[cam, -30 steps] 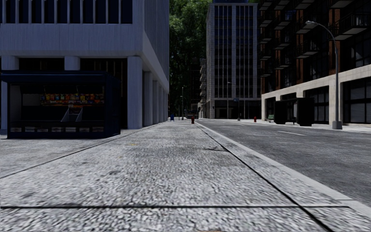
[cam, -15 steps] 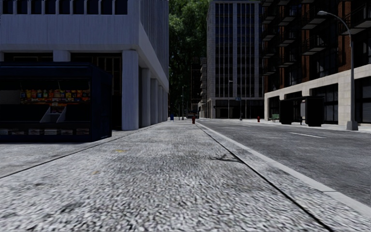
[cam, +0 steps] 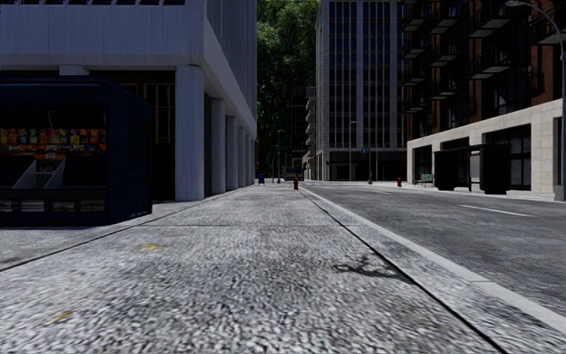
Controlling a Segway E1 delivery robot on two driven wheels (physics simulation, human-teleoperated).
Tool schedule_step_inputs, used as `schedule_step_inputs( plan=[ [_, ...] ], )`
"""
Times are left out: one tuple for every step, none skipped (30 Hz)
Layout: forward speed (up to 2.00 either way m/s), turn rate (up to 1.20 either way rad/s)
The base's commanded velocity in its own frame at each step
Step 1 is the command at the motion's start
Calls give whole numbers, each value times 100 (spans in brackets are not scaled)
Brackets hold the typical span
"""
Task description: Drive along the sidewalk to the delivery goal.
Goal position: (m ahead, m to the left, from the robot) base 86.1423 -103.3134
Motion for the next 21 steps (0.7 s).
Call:
schedule_step_inputs(
  plan=[
    [200, 0],
    [200, 0],
    [200, 0],
    [200, 0],
    [200, 0],
    [200, 0],
    [200, 0],
    [200, 0],
    [200, 0],
    [200, 0],
    [200, 0],
    [200, 0],
    [200, 0],
    [200, 0],
    [200, 0],
    [200, 0],
    [200, 0],
    [200, 0],
    [200, 0],
    [200, 0],
    [200, 0]
  ],
)
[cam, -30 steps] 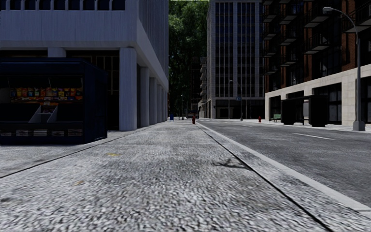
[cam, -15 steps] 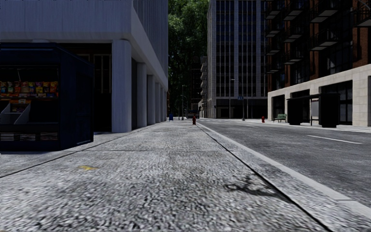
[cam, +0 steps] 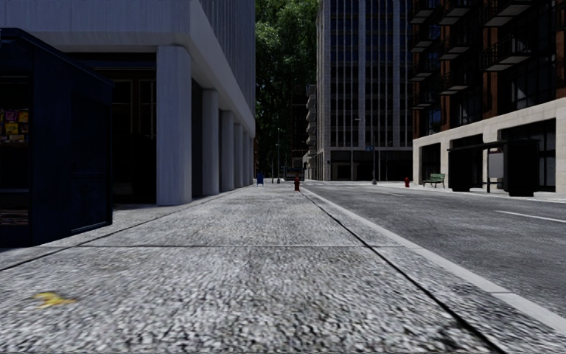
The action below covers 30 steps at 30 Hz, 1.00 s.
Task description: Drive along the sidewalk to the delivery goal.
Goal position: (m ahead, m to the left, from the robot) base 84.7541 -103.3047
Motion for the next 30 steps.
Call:
schedule_step_inputs(
  plan=[
    [200, 0],
    [200, 0],
    [200, 0],
    [200, 0],
    [200, 0],
    [200, 0],
    [200, 0],
    [200, 0],
    [200, 0],
    [200, 0],
    [200, 0],
    [200, 0],
    [200, 0],
    [200, 0],
    [200, 0],
    [200, 0],
    [200, 0],
    [200, 0],
    [200, 0],
    [200, 0],
    [200, 0],
    [200, 0],
    [200, 0],
    [200, 0],
    [200, 0],
    [200, 0],
    [200, 0],
    [200, 0],
    [200, 0],
    [200, 0]
  ],
)
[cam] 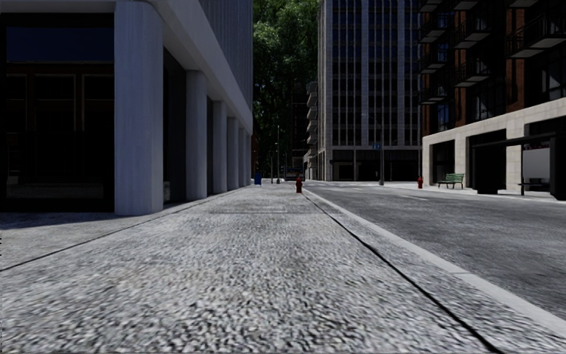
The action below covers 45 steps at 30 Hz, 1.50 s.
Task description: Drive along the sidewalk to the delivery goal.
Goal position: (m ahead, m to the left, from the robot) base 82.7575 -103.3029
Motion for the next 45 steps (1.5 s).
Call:
schedule_step_inputs(
  plan=[
    [200, 0],
    [200, 0],
    [200, 0],
    [200, 0],
    [200, 0],
    [200, 0],
    [200, 0],
    [200, 0],
    [200, 0],
    [200, 0],
    [200, 0],
    [200, 0],
    [200, 0],
    [200, 0],
    [200, 0],
    [200, 0],
    [200, 0],
    [200, 0],
    [200, 0],
    [200, 0],
    [200, 0],
    [200, 0],
    [200, 0],
    [200, 0],
    [200, 0],
    [200, 0],
    [200, 0],
    [200, 0],
    [200, 0],
    [200, 0],
    [200, 0],
    [200, 0],
    [200, 0],
    [200, 0],
    [200, 0],
    [200, 0],
    [200, 0],
    [200, 0],
    [200, 0],
    [200, 0],
    [200, 0],
    [200, 0],
    [200, 0],
    [200, 0],
    [200, 0]
  ],
)
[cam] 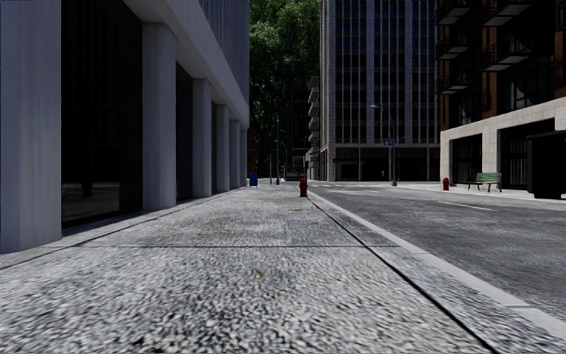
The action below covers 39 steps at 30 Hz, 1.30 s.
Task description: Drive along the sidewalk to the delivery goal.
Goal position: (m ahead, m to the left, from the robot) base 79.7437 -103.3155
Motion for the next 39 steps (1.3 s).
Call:
schedule_step_inputs(
  plan=[
    [200, 0],
    [200, 0],
    [200, 0],
    [200, 0],
    [200, 0],
    [200, 0],
    [200, 0],
    [200, 0],
    [200, 0],
    [200, 0],
    [200, 0],
    [200, 0],
    [200, 0],
    [200, 0],
    [200, 0],
    [200, 0],
    [200, 0],
    [200, 0],
    [200, 0],
    [200, 0],
    [200, 0],
    [200, 0],
    [200, 0],
    [200, 0],
    [200, 0],
    [200, 0],
    [200, 0],
    [200, 0],
    [200, 0],
    [200, 0],
    [200, 0],
    [200, 0],
    [200, 0],
    [200, 0],
    [200, 0],
    [200, 0],
    [200, 0],
    [200, 0],
    [200, 0]
  ],
)
